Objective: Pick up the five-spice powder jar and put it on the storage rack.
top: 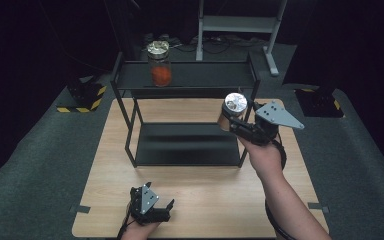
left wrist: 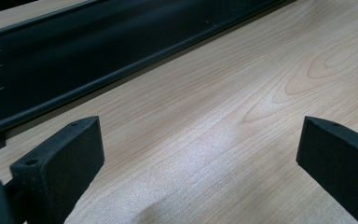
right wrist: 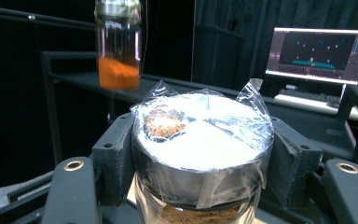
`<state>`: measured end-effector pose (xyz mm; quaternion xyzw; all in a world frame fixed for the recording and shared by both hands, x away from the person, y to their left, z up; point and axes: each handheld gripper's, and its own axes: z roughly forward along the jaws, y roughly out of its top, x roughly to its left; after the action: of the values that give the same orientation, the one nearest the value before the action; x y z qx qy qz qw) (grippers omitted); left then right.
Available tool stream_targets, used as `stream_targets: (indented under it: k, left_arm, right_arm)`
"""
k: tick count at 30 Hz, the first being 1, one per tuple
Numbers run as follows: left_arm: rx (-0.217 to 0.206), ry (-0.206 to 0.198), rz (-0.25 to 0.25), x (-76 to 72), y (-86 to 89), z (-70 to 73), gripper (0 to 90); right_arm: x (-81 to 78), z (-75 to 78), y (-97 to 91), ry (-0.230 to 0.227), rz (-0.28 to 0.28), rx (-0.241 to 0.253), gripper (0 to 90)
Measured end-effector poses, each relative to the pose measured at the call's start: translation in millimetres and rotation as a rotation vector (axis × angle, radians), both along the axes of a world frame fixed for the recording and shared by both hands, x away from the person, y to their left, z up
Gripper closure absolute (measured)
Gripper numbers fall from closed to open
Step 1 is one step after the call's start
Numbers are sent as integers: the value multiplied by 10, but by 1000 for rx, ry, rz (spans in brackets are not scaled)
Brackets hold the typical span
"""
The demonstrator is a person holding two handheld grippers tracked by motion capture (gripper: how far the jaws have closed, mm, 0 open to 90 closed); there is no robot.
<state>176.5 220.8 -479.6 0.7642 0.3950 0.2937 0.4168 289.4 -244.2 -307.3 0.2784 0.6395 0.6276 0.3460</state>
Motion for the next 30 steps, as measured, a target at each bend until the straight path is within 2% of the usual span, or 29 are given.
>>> stream_targets:
  k: [20, 30]
  left_arm:
    - [-5, -2, -2, -5, 11, -5, 10]
    - [-10, 0, -2, -6, 18, -5, 10]
  right_arm:
    - [156, 446, 147, -76, -25, 16, 340]
    - [287, 567, 242, -74, -44, 22, 340]
